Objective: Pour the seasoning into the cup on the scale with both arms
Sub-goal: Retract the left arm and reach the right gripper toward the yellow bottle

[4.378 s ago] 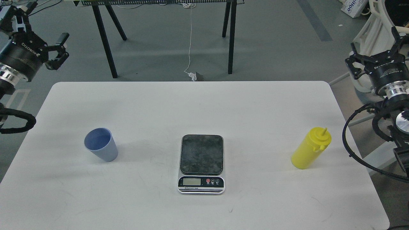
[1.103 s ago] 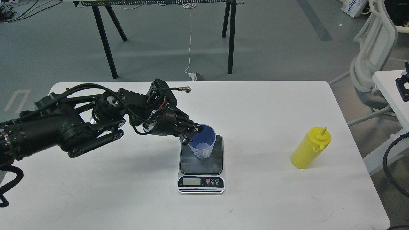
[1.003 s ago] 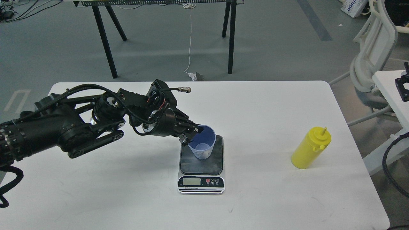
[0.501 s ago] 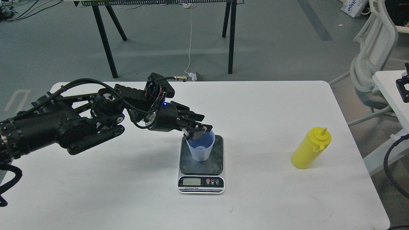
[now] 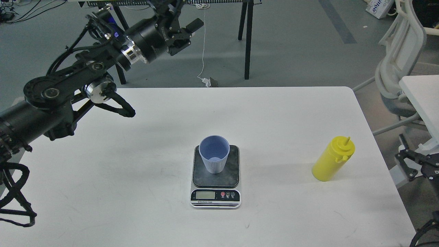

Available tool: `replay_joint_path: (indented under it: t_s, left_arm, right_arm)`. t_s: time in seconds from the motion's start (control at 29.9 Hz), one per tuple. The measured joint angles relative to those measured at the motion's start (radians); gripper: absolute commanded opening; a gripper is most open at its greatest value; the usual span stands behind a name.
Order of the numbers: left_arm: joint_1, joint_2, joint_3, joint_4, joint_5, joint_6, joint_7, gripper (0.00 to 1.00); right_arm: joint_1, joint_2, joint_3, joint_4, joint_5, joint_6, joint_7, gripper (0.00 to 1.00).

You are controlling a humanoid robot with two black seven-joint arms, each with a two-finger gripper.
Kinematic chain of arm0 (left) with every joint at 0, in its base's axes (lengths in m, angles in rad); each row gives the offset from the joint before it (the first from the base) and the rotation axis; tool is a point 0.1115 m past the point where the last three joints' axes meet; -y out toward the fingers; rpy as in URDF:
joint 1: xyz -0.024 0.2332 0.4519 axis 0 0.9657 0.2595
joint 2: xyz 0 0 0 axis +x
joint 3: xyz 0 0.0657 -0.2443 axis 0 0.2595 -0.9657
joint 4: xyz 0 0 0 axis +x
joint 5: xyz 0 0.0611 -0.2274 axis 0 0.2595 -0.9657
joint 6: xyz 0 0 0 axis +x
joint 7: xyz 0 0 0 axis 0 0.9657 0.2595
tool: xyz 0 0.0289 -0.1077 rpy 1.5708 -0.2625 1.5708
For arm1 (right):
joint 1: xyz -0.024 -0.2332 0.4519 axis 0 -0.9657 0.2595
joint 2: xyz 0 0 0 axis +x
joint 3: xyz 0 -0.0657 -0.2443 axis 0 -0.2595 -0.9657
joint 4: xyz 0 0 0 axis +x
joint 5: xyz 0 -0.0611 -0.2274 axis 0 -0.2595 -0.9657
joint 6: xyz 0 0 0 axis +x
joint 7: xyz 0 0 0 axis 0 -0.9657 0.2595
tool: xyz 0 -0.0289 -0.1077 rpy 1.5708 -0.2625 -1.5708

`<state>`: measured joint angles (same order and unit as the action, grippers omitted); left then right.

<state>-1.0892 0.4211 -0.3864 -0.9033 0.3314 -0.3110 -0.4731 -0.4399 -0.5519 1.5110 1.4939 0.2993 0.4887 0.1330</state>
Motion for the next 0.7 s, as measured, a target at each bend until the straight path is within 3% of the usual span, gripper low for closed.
replay_joint_path:
  t_s: [0.23, 0.47, 0.7]
  left_arm:
    - [0.014, 0.004, -0.047, 0.119, -0.425, -0.063, 0.018, 1.0]
    - [0.119, 0.003, -0.243, 0.148, -0.58, -0.061, 0.185, 1.0]
    - [0.174, -0.006, -0.313, 0.149, -0.584, -0.056, 0.203, 1.0]
  right_arm:
    - [-0.116, 0.194, -0.076, 0.018, -0.006, 0.0, 0.001, 0.99]
    - [-0.052, 0.326, -0.155, -0.06, -0.011, 0.0, 0.004, 0.99]
    - [0.049, 0.387, -0.224, -0.172, -0.016, 0.0, 0.004, 0.99]
